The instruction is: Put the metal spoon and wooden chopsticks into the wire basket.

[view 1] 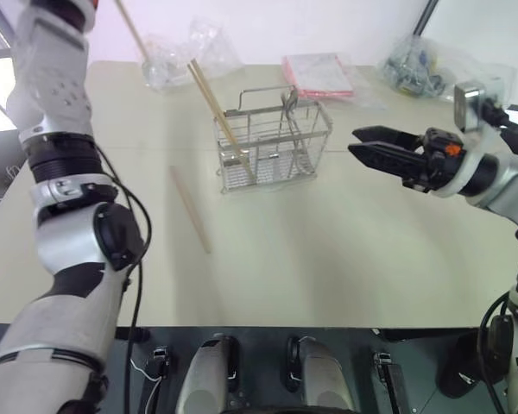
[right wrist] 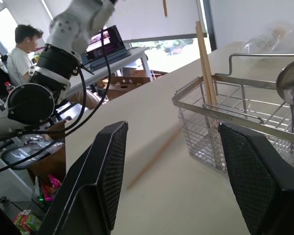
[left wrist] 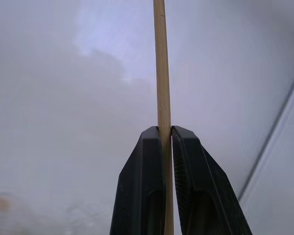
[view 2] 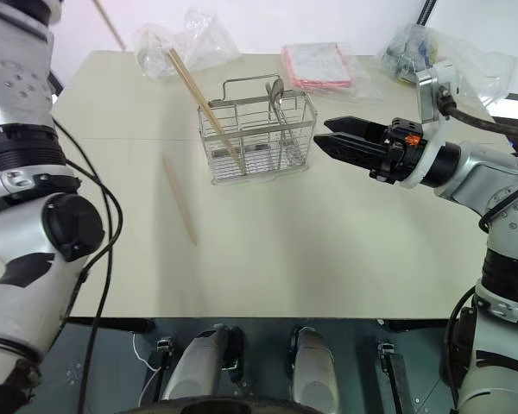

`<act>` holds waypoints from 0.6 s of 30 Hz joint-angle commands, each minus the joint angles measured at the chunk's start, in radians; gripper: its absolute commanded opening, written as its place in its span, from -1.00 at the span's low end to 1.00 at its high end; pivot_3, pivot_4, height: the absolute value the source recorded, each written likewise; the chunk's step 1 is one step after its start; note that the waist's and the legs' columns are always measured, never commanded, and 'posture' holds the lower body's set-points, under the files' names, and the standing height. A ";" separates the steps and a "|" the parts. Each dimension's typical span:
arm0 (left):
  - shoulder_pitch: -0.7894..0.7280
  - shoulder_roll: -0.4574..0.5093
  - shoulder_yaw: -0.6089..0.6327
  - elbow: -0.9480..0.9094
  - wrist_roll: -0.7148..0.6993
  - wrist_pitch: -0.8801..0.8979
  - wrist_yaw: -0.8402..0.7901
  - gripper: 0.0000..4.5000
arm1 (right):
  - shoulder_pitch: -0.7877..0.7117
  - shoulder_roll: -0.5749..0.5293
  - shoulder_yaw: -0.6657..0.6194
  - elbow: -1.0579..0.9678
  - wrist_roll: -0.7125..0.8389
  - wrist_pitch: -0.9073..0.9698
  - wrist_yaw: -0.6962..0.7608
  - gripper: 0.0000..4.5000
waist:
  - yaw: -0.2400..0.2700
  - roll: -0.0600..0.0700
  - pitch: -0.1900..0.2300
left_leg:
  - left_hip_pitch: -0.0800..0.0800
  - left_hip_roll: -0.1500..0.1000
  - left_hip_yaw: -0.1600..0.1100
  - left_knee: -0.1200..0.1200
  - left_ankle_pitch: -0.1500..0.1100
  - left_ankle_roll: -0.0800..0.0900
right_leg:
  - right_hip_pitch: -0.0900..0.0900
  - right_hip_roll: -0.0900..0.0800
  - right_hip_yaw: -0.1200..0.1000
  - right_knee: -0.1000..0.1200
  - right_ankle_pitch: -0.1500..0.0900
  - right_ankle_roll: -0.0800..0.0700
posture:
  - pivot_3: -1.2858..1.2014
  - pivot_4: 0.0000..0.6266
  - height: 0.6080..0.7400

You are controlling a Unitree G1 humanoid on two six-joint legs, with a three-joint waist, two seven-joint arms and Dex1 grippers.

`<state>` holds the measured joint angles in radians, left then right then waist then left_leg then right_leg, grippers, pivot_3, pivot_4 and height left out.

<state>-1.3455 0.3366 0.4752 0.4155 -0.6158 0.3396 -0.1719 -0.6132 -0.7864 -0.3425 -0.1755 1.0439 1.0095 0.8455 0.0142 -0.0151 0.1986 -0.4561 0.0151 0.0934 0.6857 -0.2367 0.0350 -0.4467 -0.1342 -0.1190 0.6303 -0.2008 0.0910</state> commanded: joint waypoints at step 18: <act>0.285 -0.240 -0.329 -0.051 0.261 -0.260 -0.072 -0.98 | 0.053 -0.031 -0.127 -0.109 0.167 0.021 -0.180 0.34 | 0.003 0.000 0.000 | 0.005 0.000 0.000 0.000 -0.003 0.007 | 0.005 0.000 0.000 -0.001 0.000 0.000 | 0.03 -0.52 0.37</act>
<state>-1.0709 0.1038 0.1702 0.3380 -0.3898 0.1324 -0.2275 -0.5531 -0.8018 -0.4332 -0.2551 1.1767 1.0336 0.6775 0.0167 -0.0149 0.1981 -0.4506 0.0152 0.0937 0.6860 -0.2397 0.0424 -0.4418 -0.1339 -0.1185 0.6293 -0.2008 0.0910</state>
